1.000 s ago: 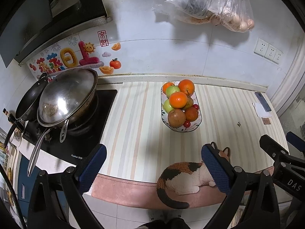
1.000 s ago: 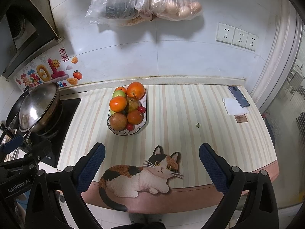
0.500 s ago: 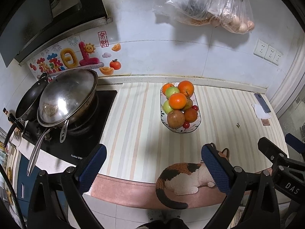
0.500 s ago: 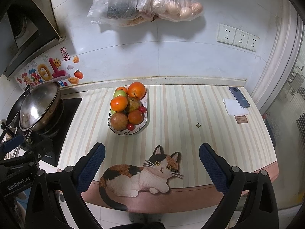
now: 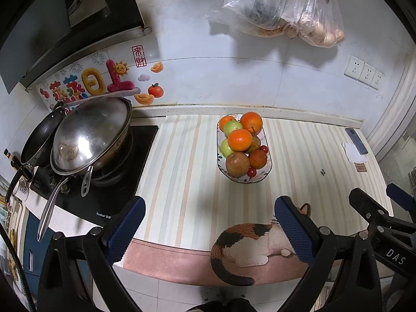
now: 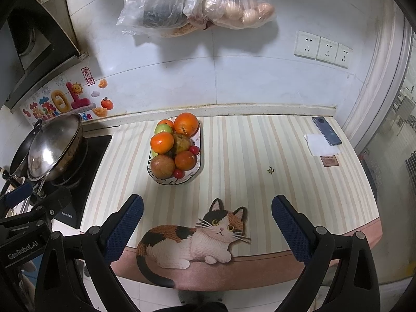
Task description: Organize fruits
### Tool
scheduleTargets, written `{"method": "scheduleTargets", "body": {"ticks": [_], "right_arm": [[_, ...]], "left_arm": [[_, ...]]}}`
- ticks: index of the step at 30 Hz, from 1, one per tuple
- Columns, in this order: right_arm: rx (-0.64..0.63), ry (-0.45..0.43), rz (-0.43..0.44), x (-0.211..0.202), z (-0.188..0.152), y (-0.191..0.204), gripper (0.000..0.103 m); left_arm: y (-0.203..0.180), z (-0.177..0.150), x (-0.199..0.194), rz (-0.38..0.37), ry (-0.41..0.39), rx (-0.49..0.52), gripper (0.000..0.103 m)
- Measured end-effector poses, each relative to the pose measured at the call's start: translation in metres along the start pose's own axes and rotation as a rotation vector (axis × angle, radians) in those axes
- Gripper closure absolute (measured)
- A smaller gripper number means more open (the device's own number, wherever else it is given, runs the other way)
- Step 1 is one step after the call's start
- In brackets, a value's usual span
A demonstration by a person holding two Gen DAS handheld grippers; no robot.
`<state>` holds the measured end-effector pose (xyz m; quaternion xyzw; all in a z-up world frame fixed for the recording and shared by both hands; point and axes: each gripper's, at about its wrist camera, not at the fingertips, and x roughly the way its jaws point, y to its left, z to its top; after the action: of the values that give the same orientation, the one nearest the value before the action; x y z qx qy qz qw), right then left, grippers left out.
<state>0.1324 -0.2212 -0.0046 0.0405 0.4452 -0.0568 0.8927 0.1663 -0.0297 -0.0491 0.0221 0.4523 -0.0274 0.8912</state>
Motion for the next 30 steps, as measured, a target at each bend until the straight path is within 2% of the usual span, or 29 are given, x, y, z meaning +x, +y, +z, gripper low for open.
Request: {"method": "scheduleTargets", "body": {"ticks": [30], "right_arm": [[-0.003,0.005,0.024,0.0042,0.0013,-0.0018,0.002]], "left_arm": [[-0.0022,-0.0033,0.0012,0.004,-0.003,-0.015,0.001]]}}
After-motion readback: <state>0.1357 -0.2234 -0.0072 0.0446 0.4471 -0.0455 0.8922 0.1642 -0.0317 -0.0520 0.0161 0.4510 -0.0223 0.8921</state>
